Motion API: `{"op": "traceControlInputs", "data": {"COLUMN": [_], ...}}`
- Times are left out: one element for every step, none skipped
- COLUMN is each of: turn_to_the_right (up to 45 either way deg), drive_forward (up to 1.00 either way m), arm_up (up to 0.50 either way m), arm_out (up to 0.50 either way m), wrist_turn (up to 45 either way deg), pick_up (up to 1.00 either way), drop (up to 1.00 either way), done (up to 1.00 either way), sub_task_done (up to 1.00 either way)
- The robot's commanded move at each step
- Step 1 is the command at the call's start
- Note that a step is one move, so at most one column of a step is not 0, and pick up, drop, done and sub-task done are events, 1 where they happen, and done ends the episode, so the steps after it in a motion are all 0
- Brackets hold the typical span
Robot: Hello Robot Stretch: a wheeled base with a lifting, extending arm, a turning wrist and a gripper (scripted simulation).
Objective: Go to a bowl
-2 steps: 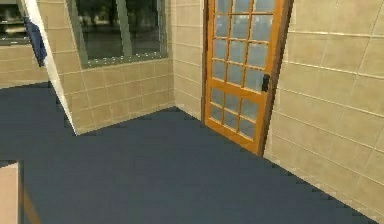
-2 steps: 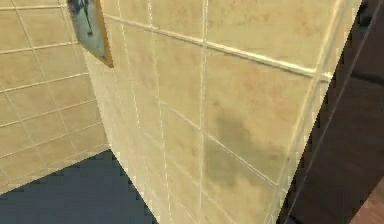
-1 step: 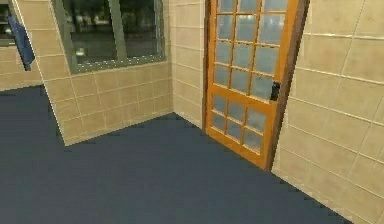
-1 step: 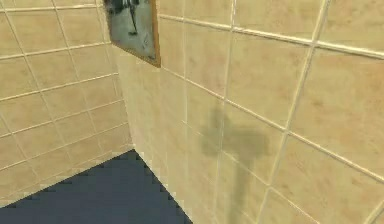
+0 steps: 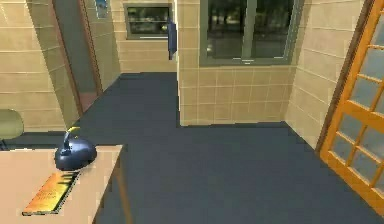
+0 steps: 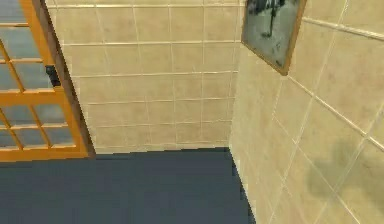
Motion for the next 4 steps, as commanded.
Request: {"op": "traceControlInputs", "data": {"turn_to_the_right": [0.0,-12.0,0.0,-21.0], "drive_forward": [1.0,0.0,0.2,0.0], "arm_up": [0.0,0.0,0.0,0.0], "arm_out": [0.0,0.0,0.0,0.0], "wrist_turn": [0.0,0.0,0.0,0.0], "pick_up": [0.0,0.0,0.0,0.0], "drop": [0.0,0.0,0.0,0.0], "done": [0.0,0.0,0.0,0.0], "sub_task_done": [0.0,0.0,0.0,0.0]}}
